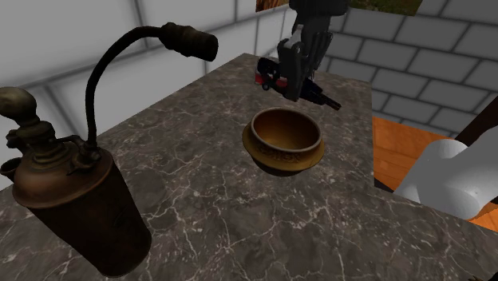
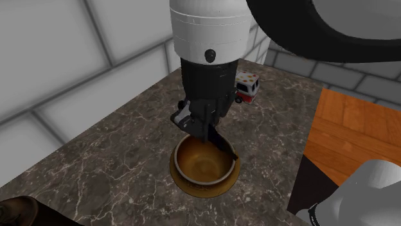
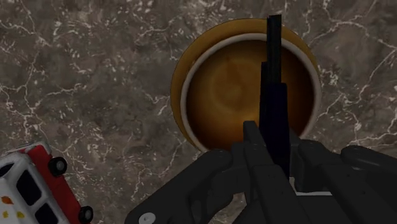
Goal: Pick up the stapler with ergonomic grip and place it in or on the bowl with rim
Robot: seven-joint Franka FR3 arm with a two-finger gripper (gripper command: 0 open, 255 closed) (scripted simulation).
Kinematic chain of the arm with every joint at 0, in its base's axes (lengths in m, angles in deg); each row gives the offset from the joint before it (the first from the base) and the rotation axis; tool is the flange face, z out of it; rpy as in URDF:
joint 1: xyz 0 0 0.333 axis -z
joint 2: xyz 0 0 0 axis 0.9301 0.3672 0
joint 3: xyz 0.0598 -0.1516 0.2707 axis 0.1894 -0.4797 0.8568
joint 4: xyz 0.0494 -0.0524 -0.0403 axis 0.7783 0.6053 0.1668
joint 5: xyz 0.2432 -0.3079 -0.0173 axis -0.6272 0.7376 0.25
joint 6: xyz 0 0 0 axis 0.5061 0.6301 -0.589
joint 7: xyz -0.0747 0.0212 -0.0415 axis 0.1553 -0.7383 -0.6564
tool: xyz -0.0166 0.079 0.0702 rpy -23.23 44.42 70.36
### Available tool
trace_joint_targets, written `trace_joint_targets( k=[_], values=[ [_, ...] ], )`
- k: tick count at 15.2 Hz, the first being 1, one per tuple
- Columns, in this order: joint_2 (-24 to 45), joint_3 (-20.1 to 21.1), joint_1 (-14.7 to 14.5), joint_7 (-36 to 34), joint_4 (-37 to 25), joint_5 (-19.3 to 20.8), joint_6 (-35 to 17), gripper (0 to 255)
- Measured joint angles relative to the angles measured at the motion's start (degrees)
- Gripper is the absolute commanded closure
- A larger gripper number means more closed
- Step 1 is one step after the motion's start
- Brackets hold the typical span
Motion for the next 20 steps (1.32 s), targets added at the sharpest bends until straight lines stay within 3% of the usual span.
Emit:
trace_joint_targets(
  k=[10, 16, 17, 20],
  values=[
    [-3.71, -0.28, -0.76, 1.37, 10.77, -1.49, -7.23, 255],
    [-3.81, -0.18, -0.8, 1.39, 11.5, -1.56, -7.9, 255],
    [-3.81, -0.18, -0.8, 1.39, 11.5, -1.56, -7.9, 0],
    [-3.81, -0.18, -0.8, 1.39, 11.51, -1.56, -7.91, 0]
  ],
)
